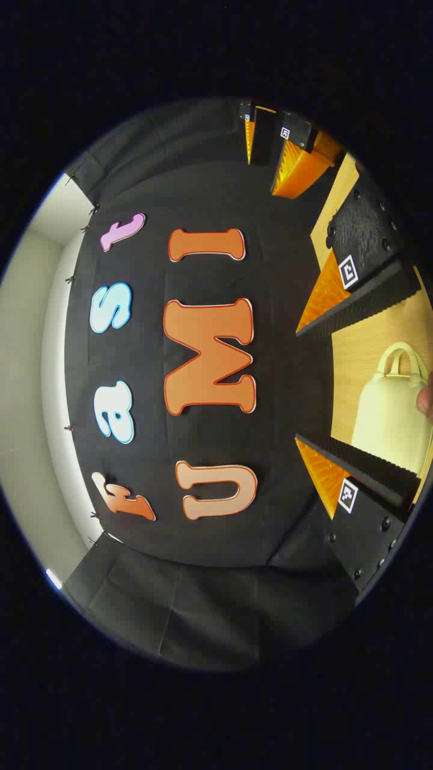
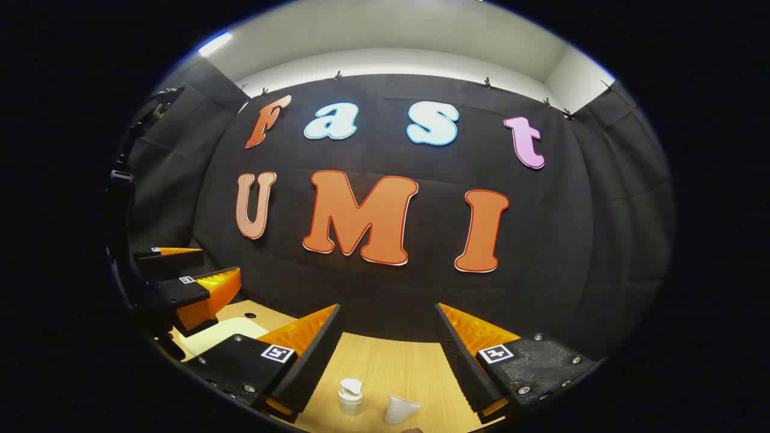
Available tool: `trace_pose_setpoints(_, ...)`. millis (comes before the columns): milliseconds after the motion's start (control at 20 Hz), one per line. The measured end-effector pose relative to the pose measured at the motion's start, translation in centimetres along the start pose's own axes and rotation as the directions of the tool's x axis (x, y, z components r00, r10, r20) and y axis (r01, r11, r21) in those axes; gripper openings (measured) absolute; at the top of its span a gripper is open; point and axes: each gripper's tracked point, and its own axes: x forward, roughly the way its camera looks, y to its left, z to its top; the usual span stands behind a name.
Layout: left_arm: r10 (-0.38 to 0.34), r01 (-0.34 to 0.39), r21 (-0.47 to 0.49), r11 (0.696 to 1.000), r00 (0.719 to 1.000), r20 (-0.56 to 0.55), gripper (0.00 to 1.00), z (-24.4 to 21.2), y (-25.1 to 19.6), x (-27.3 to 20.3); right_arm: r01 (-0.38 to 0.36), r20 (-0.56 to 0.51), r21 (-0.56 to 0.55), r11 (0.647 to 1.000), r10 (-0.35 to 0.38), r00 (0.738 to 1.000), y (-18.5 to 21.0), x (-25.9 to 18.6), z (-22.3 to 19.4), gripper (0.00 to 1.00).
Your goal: First open the suitcase, pack the skin care products into it, and then close the suitcase.
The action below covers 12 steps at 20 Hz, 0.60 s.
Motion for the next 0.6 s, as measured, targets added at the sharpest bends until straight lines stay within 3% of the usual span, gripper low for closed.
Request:
trace_pose_setpoints(300,-0.054,0.053,0.034,0.998,0.998,0.031,0.99,0.5,0.0,0.7,0.008,-0.035,0.044,0.999,-0.006,0.999,2.1,-0.1,-0.7,0.95)
trace_pose_setpoints(600,-0.055,0.054,0.040,0.998,0.998,0.021,0.99,0.0,0.3,0.7,0.032,-0.046,0.067,0.997,-0.029,0.999,2.1,-0.1,-0.7,0.95)
